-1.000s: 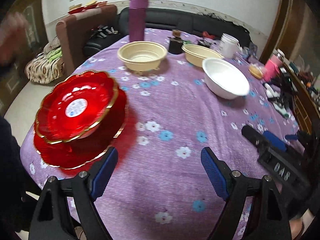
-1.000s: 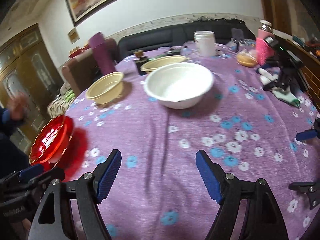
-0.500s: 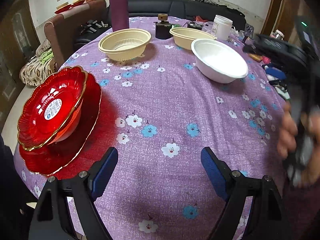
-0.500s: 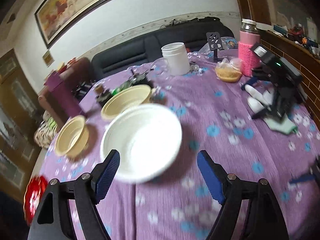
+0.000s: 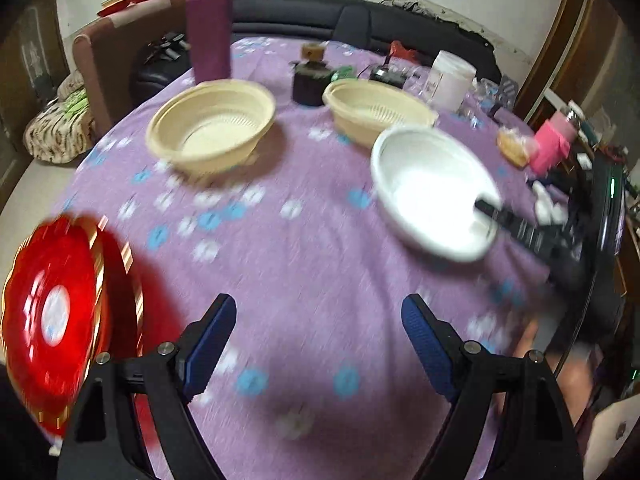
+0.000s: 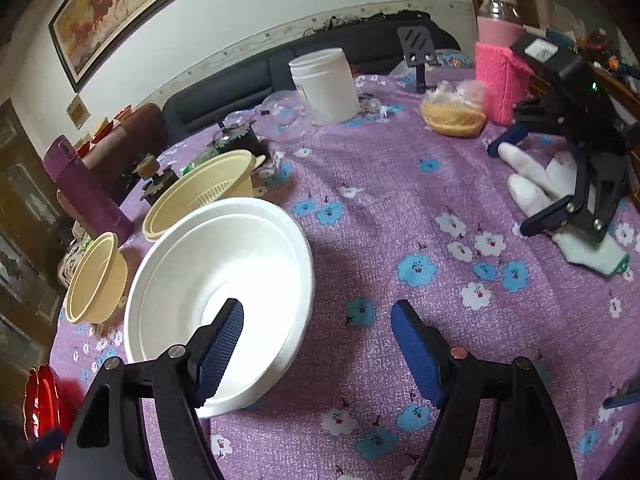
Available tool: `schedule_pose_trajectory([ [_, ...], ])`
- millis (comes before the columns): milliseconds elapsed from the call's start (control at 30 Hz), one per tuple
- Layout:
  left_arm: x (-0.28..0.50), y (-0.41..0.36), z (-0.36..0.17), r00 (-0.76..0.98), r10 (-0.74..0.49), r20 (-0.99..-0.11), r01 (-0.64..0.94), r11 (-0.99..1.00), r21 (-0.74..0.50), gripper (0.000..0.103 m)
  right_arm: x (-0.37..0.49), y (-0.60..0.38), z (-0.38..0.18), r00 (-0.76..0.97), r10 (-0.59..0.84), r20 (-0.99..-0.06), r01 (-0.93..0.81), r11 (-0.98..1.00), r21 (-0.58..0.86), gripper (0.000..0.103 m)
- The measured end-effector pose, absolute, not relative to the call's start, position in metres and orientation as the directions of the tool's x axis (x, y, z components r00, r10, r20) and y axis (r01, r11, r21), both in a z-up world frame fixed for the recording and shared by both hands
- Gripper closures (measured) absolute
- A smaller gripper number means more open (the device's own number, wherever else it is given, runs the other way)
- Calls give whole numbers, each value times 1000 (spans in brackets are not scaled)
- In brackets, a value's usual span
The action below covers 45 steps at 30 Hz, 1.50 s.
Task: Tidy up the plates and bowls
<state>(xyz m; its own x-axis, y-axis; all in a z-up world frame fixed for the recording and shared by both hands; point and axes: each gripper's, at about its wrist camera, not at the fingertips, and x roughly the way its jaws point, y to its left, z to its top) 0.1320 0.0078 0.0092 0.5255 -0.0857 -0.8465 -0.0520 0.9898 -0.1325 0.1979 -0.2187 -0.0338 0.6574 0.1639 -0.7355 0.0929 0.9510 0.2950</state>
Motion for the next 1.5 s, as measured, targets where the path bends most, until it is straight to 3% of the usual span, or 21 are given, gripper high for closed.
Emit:
schedule_pose_trajectory([
  [633,238,-9,-22,480,-65,-875,-73,991,-114,19,209,-240,-49,621,266,-738,132,892,433,25],
  [833,255,-22,-27,464,-112,-879,-60,986,-157,19,214,-235,-57,597,302,-743,115,885,452,52],
  [967,249,-15,-25,470,-220,-855,-52,960,-276,19,218,-235,-62,586,308,-749,122,881,457,64],
  [1067,247,-15,-22,486,-232,-842,-40,957,-287,19,220,-233,-62,582,300,-756,122,887,446,70],
  [1400,240,-6,-18,511,-254,-821,-54,944,-325,19,221,-231,-61,567,296,-769,129,890,437,70],
  [1500,251,-16,-21,501,-248,-829,-44,950,-310,19,219,-233,-60,575,296,-763,130,887,443,58],
])
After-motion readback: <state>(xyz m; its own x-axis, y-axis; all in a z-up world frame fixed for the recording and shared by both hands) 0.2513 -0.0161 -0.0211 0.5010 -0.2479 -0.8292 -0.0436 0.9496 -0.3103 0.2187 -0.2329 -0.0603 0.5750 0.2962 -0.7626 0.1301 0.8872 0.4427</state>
